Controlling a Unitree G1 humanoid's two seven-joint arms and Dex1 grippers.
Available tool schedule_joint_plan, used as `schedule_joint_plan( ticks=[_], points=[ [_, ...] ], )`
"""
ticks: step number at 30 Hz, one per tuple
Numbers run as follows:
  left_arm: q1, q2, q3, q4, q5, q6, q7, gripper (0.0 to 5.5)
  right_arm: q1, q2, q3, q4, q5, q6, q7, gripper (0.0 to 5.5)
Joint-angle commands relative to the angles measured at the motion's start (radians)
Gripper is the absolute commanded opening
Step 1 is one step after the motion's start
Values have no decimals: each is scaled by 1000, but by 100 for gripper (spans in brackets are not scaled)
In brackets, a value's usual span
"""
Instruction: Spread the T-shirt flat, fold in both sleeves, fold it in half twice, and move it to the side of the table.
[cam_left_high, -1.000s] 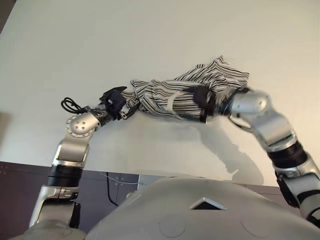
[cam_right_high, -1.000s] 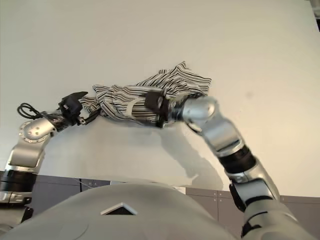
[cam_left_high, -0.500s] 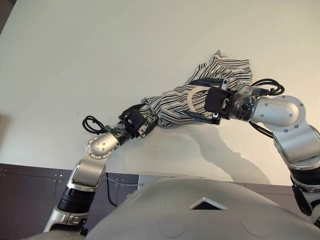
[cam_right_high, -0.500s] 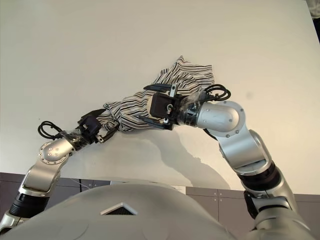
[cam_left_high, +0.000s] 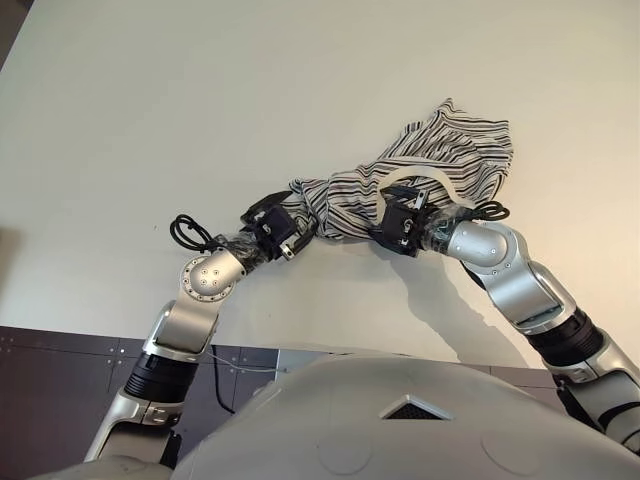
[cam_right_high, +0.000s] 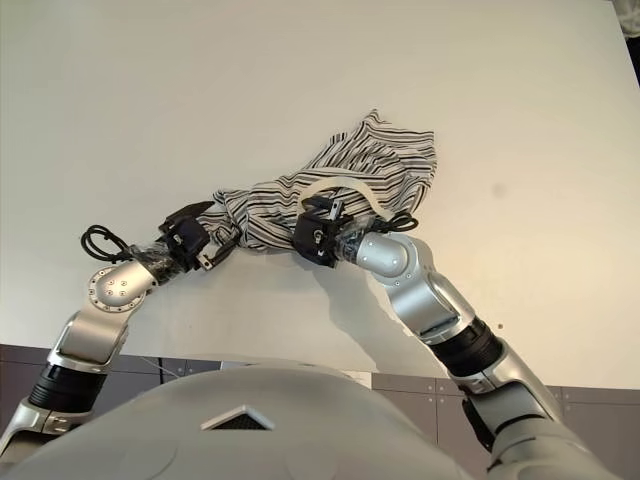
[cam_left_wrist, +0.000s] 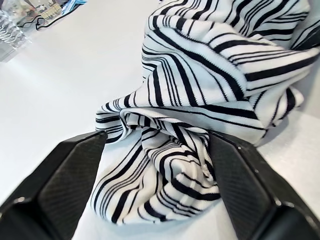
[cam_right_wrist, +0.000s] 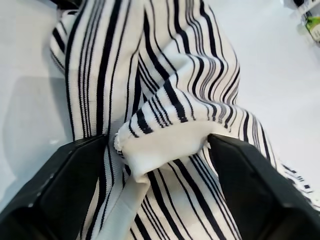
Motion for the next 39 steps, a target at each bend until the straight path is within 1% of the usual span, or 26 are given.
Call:
schedule_joint_plan(
  ticks=[1, 4, 7, 10, 13, 16, 18, 20, 21, 22, 24, 26, 27, 28, 31, 33, 34, 37, 39],
  points=[
    [38, -11, 0, 69, 63, 77, 48, 367, 60, -166, 61, 28, -109, -92, 98, 374],
    [52, -38, 58, 66, 33, 119, 95, 367, 118, -282, 16, -50, -84, -171, 165, 374],
    [34, -54, 125, 119, 29, 168, 148, 367, 142, -359, -31, -99, -30, -218, 245, 374],
    [-79, -44, 156, 287, 74, 168, 208, 367, 145, -396, -37, -70, -37, -261, 301, 374],
    [-208, -28, 195, 454, 95, 97, 280, 367, 135, -383, -29, -59, -44, -282, 331, 374],
    [-368, 8, 224, 595, 114, -124, 337, 367, 108, -329, -16, -23, -65, -314, 313, 374],
    [-441, 32, 230, 636, 117, -254, 325, 367, 85, -242, -54, -28, 16, -360, 259, 374],
    [-459, 49, 235, 618, 71, -327, 244, 367, 39, -133, -152, -78, 190, -259, 240, 374],
    [-461, 60, 233, 610, 52, -347, 196, 367, -4, -80, -205, -70, 242, -209, 212, 374],
    [-472, 68, 230, 611, 29, -357, 144, 367, -50, -28, -256, -33, 262, -165, 160, 374],
    [-512, 97, 224, 627, 1, -356, 36, 367, -135, 44, -334, 115, 243, -122, 40, 374],
    [-511, 137, 261, 580, -62, -306, -56, 367, -205, 85, -365, 284, 215, -101, -38, 374],
    [-499, 137, 273, 534, -107, -265, -96, 367, -229, 94, -350, 373, 177, -102, -71, 374],
    [-464, 131, 255, 467, -137, -223, -143, 367, -238, 87, -315, 469, 117, -113, -99, 374],
    [-303, 126, 115, 339, -107, -155, -259, 367, -199, 47, -226, 673, -29, -165, -160, 374],
    [-199, 161, 50, 325, -37, -165, -287, 367, -150, 31, -217, 682, -51, -193, -165, 374],
    [-157, 175, 44, 310, -22, -165, -292, 367, -134, 27, -224, 679, -51, -194, -171, 374],
    [-78, 225, 89, 284, -7, -196, -271, 367, -110, 23, -253, 719, -53, -171, -196, 374],
    [-38, 256, 125, 270, -14, -232, -271, 367, -113, 10, -266, 811, -69, -167, -230, 374]
  ],
)
